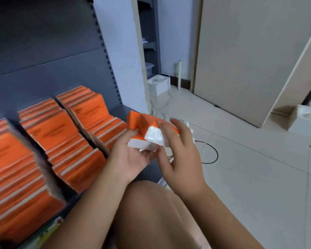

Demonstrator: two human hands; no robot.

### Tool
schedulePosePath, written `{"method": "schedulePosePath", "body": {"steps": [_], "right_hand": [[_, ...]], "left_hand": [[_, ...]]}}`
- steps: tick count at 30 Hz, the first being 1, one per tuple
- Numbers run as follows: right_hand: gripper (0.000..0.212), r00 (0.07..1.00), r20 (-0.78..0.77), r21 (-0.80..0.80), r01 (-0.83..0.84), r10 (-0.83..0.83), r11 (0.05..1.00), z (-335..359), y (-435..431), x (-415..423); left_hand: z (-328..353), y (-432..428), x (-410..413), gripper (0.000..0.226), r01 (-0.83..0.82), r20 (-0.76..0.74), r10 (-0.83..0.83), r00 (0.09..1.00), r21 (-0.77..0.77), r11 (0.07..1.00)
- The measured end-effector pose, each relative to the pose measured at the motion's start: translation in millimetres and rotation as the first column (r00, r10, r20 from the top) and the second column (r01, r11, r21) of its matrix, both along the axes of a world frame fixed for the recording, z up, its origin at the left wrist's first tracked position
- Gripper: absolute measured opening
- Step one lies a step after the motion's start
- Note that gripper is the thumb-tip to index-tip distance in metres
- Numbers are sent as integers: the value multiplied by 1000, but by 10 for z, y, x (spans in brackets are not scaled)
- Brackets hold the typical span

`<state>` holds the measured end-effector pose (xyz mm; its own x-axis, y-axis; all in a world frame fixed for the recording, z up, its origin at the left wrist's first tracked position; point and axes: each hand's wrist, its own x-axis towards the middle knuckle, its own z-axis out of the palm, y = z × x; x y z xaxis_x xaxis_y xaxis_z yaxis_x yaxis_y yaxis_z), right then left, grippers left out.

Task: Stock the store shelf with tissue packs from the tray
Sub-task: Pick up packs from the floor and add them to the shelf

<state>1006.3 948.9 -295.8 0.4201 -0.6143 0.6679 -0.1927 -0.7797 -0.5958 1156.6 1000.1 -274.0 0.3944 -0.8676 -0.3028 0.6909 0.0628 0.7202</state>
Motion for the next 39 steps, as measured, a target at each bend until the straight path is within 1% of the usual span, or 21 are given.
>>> {"method": "schedulePosePath", "body": {"steps": [3, 4, 7, 9, 10, 11, 12, 13, 14, 15, 17, 19, 20, 23, 25, 27, 29, 31, 34, 36, 39], "right_hand": [[56, 990, -24, 13, -138, 138, 990, 243, 200, 239], [55, 981, 2, 42, -193, 193, 980, 311, 256, 324], [36, 932, 193, 173, -339, 306, 925, 502, 392, 570], [28, 906, 250, 256, -403, 342, 879, 569, 457, 744], [31, 907, 234, 288, -409, 351, 866, 594, 494, 834], [45, 905, 204, 318, -422, 374, 849, 607, 536, 933], [67, 895, 187, 357, -447, 406, 820, 623, 584, 1026], [87, 881, 178, 417, -470, 438, 777, 624, 624, 1118], [99, 865, 181, 483, -492, 467, 724, 615, 671, 1216], [104, 853, 188, 545, -503, 487, 671, 611, 728, 1310], [97, 833, 228, 671, -510, 505, 538, 534, 820, 1499], [59, 807, 268, 745, -520, 527, 417, 416, 889, 1704], [53, 805, 272, 763, -514, 527, 391, 369, 928, 1788], [84, 791, 327, 752, -549, 516, 365, 308, 985, 2008], [89, 768, 378, 712, -598, 518, 367, 330, 962, 2127], [80, 751, 425, 677, -635, 506, 373, 392, 911, 2207], [60, 718, 460, 643, -675, 522, 361, 441, 834, 2291], [51, 726, 462, 637, -671, 509, 379, 480, 762, 2372], [54, 744, 451, 618, -659, 494, 429, 508, 671, 2477], [58, 748, 449, 619, -655, 489, 433, 516, 666, 2519], [61, 734, 414, 593, -667, 539, 451, 526, 720, 2573]], "left_hand": [[252, 279, 165, 64, -69, 1, 70, 998, -47, 996], [319, 365, 223, 63, -99, 4, 100, 995, -57, 993], [495, 663, 385, 48, -196, 107, 198, 974, -31, 980], [555, 894, 508, 32, -248, 156, 249, 956, -28, 968], [558, 1016, 590, 26, -280, 179, 280, 943, -26, 960], [565, 1143, 667, 24, -310, 207, 309, 928, -29, 950], [569, 1270, 760, 24, -337, 229, 336, 914, -35, 941], [572, 1398, 842, 24, -361, 247, 360, 900, -45, 932], [566, 1519, 915, 24, -388, 259, 388, 885, -52, 920], [550, 1643, 976, 22, -416, 268, 417, 869, -61, 907], [475, 1869, 1080, 19, -471, 287, 471, 834, -74, 879], [403, 2037, 1145, 25, -512, 302, 505, 808, -62, 857], [373, 2088, 1185, 28, -530, 311, 519, 797, -53, 846], [365, 2173, 1311, 24, -572, 330, 550, 767, -35, 819], [396, 2238, 1426, 30, -587, 338, 569, 750, -55, 807], [421, 2324, 1552, 35, -598, 340, 584, 737, -74, 798], [447, 2433, 1669, 29, -620, 350, 603, 717, -76, 781], [472, 2541, 1763, 26, -641, 364, 618, 697, -71, 764], [494, 2707, 1876, 25, -661, 371, 635, 677, -73, 747], [497, 2816, 1937, 24, -684, 365, 660, 657, -80, 725], [517, 2924, 1951, 35, -725, 301, 712, 634, -88, 683]]}}
